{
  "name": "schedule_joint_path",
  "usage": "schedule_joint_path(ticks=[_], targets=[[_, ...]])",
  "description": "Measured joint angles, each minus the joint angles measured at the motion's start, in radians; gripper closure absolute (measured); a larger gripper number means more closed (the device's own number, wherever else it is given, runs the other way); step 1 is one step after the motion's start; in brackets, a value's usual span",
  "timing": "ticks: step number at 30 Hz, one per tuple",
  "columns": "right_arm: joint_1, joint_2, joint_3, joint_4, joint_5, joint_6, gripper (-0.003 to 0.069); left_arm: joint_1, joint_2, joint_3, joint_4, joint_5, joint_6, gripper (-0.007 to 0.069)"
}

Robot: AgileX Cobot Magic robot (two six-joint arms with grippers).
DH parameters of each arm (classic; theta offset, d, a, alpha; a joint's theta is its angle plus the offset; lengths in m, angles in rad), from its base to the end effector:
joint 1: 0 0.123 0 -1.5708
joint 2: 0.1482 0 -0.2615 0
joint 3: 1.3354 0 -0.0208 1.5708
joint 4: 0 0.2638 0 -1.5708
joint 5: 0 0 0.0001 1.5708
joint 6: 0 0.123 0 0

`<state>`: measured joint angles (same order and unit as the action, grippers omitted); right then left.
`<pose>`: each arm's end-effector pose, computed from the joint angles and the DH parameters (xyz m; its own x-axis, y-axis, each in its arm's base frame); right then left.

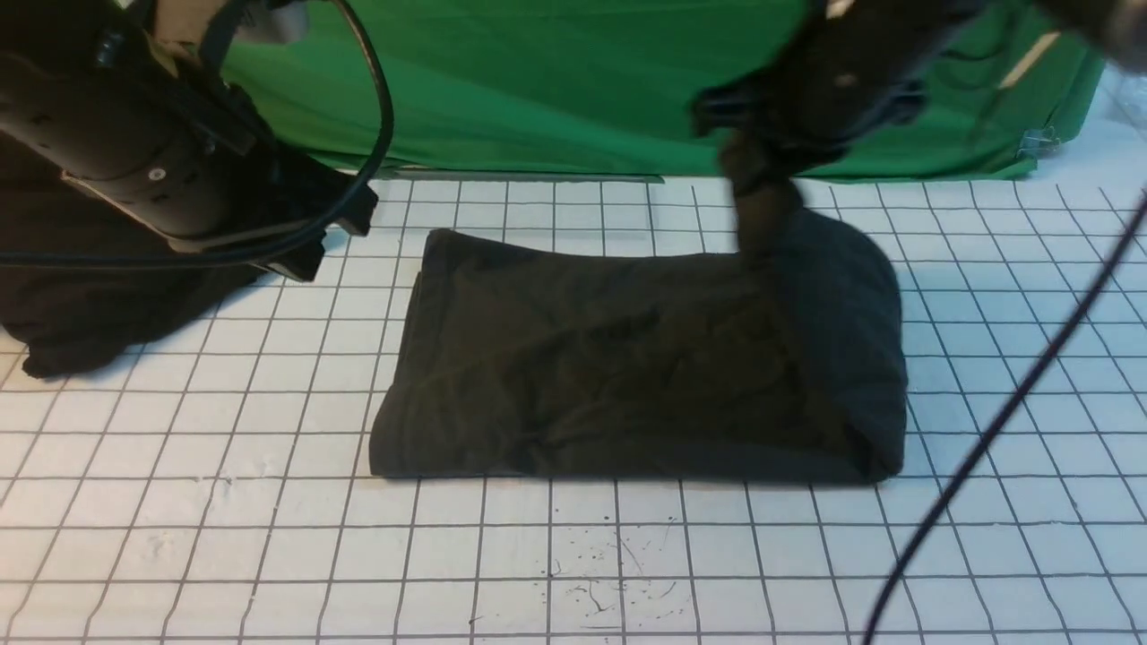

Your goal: Fold a long-sleeved shirt over a white checkered tablecloth.

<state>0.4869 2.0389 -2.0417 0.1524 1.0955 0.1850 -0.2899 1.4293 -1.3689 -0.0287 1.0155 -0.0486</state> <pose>0.4144 0.2382 0.2782 -0.8532 -0.1687 -0.4935 -0.3231 0.9138 0.2462 0.3177 -0.0979 0.3096 -0.8178 0.1775 -0.5475 0.2470 0.9674 -0.0554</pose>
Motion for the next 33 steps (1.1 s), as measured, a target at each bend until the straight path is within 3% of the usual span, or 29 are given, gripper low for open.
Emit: schedule_joint_path(ticks=[8, 16, 19, 22, 26, 28, 30, 33], targets=[[0.147, 0.146, -0.059, 0.14, -0.138, 0.032, 0.0632, 0.0, 0.0, 0.0, -0.002, -0.009, 0.0, 0.0624], [0.208, 0.244, -0.06, 0.225, -0.274, 0.057, 0.0623, 0.0, 0.0, 0.0, -0.002, -0.011, 0.005, 0.0624], [0.227, 0.259, -0.06, 0.24, -0.329, 0.061, 0.057, 0.0, 0.0, 0.0, -0.002, -0.013, 0.007, 0.0624], [0.245, 0.267, -0.06, 0.261, -0.378, 0.064, 0.0435, 0.0, 0.0, 0.0, -0.002, -0.016, 0.007, 0.0624], [0.26, 0.27, -0.06, 0.277, -0.397, 0.054, 0.0202, 0.0, 0.0, 0.0, -0.002, -0.024, 0.009, 0.0624], [0.259, 0.265, -0.06, 0.278, -0.381, 0.016, 0.0142, 0.0, 0.0, 0.0, -0.002, -0.03, 0.01, 0.0624], [0.246, 0.242, -0.06, 0.275, -0.321, -0.072, 0.0106, 0.0, 0.0, 0.0, -0.002, -0.032, 0.012, 0.0624], [0.201, 0.193, -0.06, 0.231, -0.214, -0.125, 0.0133, 0.0, 0.001, 0.0, -0.007, -0.032, 0.016, 0.0624]])
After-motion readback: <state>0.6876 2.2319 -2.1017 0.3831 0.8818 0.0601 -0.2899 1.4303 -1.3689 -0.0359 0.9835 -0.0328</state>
